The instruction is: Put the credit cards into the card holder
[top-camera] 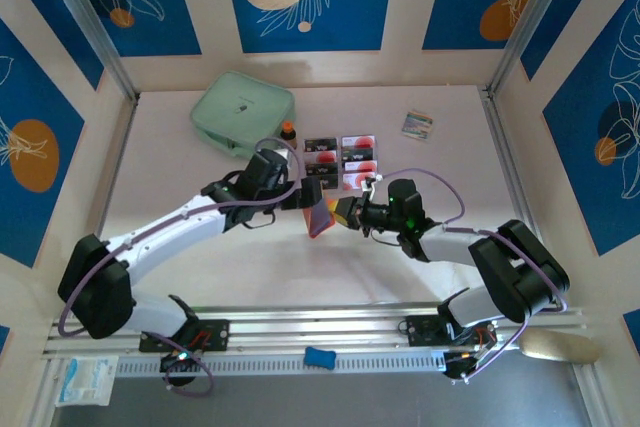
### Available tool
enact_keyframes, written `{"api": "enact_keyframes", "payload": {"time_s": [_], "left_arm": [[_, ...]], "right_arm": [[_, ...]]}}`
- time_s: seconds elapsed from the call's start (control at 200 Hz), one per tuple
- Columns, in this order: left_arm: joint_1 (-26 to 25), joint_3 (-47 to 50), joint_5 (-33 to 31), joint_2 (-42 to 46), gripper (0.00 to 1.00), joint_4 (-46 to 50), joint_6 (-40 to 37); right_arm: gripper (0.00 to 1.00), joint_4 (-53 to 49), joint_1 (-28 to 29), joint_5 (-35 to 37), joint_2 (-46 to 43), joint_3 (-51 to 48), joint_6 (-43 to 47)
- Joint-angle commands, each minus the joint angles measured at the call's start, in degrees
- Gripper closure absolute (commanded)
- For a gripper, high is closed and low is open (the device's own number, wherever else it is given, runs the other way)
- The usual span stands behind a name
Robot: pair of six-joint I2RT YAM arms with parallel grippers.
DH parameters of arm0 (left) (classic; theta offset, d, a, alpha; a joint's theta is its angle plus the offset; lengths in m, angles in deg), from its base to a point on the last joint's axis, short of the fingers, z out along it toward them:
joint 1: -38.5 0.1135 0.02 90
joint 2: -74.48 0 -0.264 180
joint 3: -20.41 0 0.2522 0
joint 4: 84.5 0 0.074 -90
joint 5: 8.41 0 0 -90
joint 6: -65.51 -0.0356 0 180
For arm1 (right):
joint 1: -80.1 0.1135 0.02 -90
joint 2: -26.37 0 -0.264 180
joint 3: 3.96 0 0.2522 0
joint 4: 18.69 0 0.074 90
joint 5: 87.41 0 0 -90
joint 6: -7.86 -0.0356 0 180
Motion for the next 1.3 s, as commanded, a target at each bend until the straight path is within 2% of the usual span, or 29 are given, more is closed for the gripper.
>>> {"api": "enact_keyframes", "payload": {"time_s": [0.0,0.27,0.83,1.11,1.21,1.295], "left_arm": [[-1.48,-2.71,-3.46,-1.17,0.0,4.97,-3.81],[-4.39,-1.32,-10.61,-2.96,0.0,11.36,-5.95],[-7.51,4.62,-21.39,-10.66,0.0,15.89,-6.98],[-7.51,5.5,-25.98,-12.96,0.0,15.89,-7.89],[-7.51,4.45,-27.94,-14.28,0.0,16.42,-9.24],[-7.51,3.4,-29.15,-15.25,0.0,16.77,-10.49]], "right_arm": [[1.0,0.35,0.43,0.61,0.17,-0.6,1.11],[1.0,1.9,1.23,2.5,2.82,-1.28,1.5],[1.0,4.49,11.04,23.28,8.36,-5.56,4.26],[1.0,-2.36,13.33,27.77,6.11,-5.24,5.01],[0.8,-4.67,13.22,27.77,4.67,-5.21,5.81],[0.68,-7.89,13.24,28.03,2.18,-5.03,6.9]]}}
